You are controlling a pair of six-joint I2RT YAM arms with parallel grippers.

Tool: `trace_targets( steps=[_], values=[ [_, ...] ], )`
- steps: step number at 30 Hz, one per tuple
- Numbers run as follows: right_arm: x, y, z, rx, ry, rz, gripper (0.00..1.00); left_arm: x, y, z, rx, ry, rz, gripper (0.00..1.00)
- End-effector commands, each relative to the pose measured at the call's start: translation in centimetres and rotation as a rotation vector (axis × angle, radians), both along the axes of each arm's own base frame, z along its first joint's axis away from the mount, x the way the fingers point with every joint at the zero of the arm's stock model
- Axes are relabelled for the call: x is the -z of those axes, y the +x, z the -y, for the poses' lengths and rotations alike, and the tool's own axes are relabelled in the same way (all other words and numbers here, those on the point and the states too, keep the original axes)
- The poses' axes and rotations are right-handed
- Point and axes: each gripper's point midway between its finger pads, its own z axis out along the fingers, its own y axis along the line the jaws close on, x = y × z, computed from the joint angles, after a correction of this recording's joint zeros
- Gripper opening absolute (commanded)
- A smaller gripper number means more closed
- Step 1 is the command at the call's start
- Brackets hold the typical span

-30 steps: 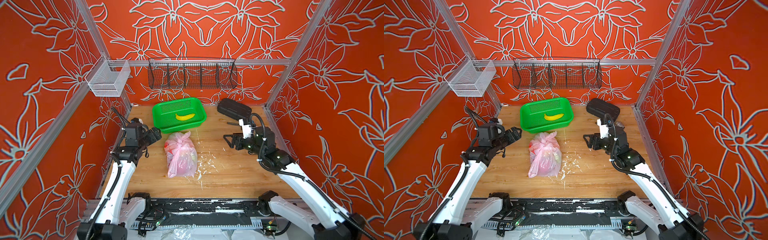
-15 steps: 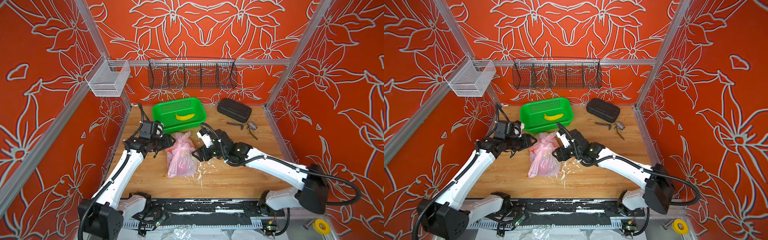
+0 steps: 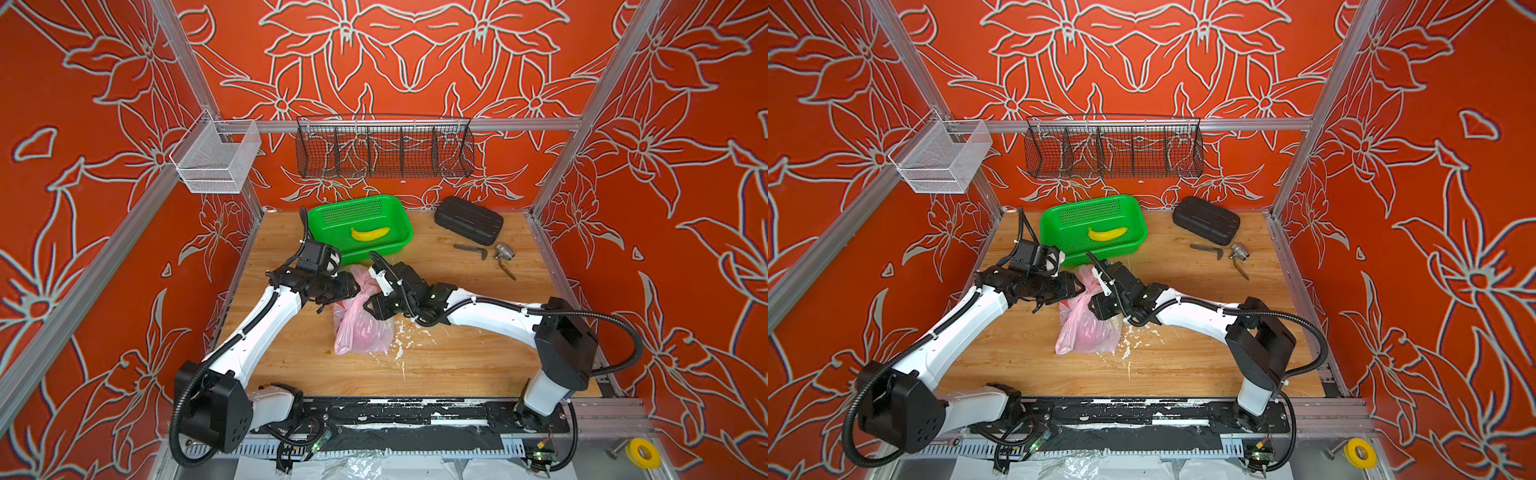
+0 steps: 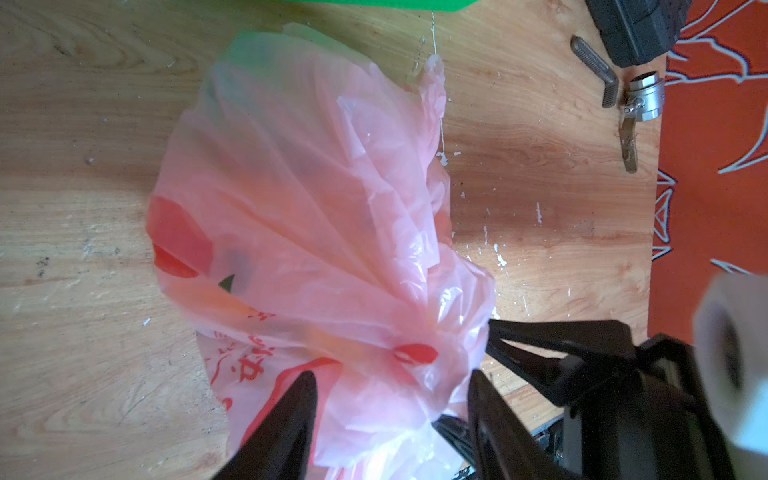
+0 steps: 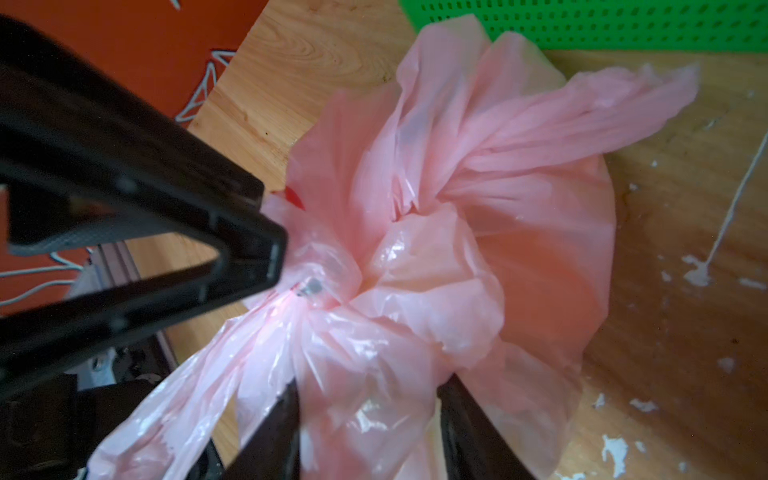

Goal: Untie the knot of the plastic bag and take out the fruit

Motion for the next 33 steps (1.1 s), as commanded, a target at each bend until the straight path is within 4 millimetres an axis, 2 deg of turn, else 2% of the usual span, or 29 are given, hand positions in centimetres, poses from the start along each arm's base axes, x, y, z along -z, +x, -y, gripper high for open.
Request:
trace_targets(
  steps=[1,4,9,13,14,18,27,33],
  values=[
    [-0.5,0.3,-0.8,0.02,0.057,0.003,0.41,-0.4,0.6,0.8,0.037,-0.01,0.019,0.59],
    [-0.2,0.4,-0.5,0.032,0.048,0.002,0.36,0.1,0.8,1.1,0.046,-0.009,-0.005,0.53],
    [0.0,0.7,0.4,0.073,0.038,0.022,0.17,0.7,0.9,1.1,0.039,0.002,-0.024,0.35],
    [-0.1,1.2,1.3,0.109,0.018,0.047,0.0,0.2,0.8,0.8,0.031,0.01,0.001,0.21],
    [-0.1,1.3,1.7,0.127,0.01,0.056,0.0,0.0,0.7,0.7,0.028,0.015,0.01,0.14],
    [-0.3,1.7,3.3,0.18,-0.014,0.087,0.0,-0.8,0.6,0.2,0.014,0.033,0.036,0.02],
    [-0.3,2.3,8.3,0.273,-0.045,0.115,0.0,-2.0,0.1,-0.5,-0.004,0.055,0.066,0.0],
    [0.0,2.8,13.8,0.39,-0.059,0.123,0.0,-2.1,-0.2,-1.1,-0.022,0.076,0.071,0.0]
  ],
)
